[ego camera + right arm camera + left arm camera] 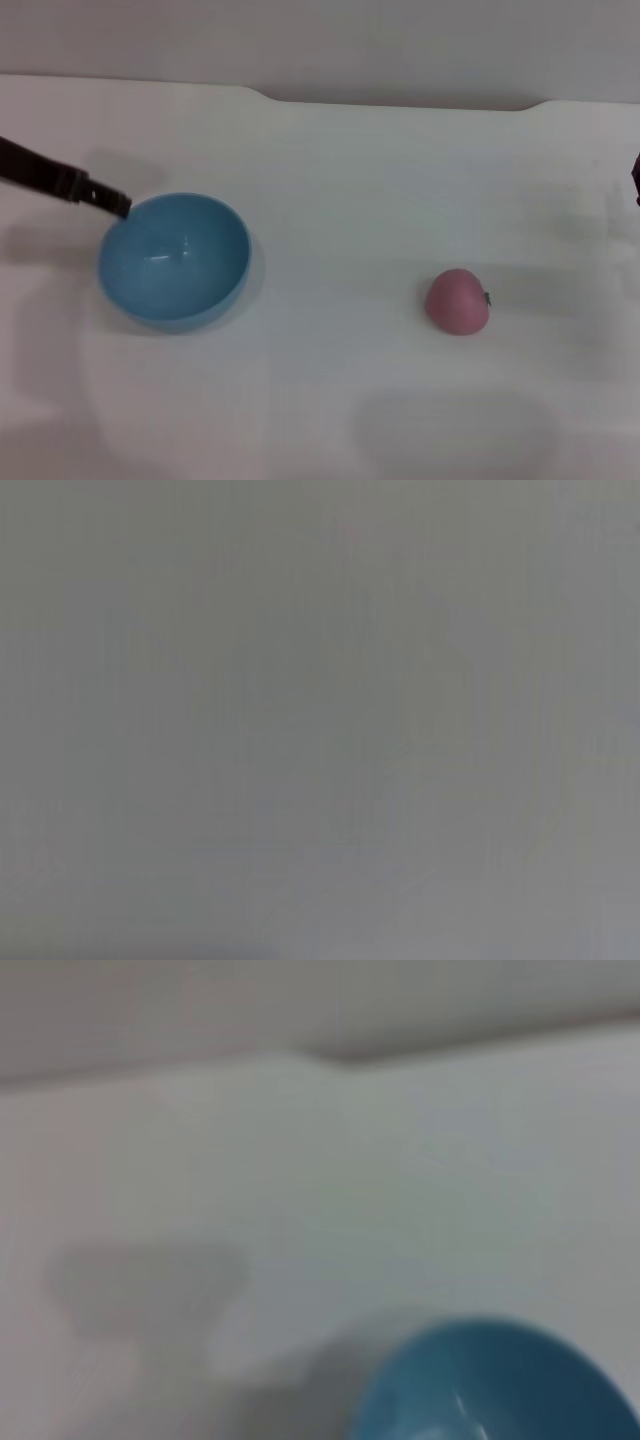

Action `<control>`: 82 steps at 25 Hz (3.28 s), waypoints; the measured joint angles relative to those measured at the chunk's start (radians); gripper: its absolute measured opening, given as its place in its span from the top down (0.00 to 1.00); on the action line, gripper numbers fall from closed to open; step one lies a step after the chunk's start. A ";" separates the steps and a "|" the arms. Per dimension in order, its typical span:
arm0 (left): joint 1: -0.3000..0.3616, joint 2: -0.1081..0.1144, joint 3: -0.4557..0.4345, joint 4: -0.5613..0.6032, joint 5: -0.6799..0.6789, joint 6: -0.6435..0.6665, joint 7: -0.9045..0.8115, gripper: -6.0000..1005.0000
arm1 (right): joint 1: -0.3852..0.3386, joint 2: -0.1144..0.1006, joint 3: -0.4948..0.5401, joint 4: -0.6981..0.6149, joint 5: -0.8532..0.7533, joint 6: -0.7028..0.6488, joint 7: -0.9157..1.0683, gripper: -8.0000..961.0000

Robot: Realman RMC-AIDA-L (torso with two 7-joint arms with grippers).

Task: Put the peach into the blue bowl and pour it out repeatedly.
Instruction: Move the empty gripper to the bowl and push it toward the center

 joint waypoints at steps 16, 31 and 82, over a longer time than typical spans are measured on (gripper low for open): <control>-0.108 -0.019 0.001 -0.135 0.099 0.005 -0.006 0.21 | 0.018 -0.002 0.000 0.001 0.000 0.013 0.000 0.45; -0.193 -0.036 0.024 -0.333 0.260 -0.125 -0.001 0.21 | 0.011 0.000 0.000 0.002 0.000 0.013 0.000 0.45; -0.240 -0.053 0.139 -0.516 0.266 -0.289 -0.083 1.00 | 0.016 -0.004 -0.007 0.029 -0.009 -0.002 0.000 0.45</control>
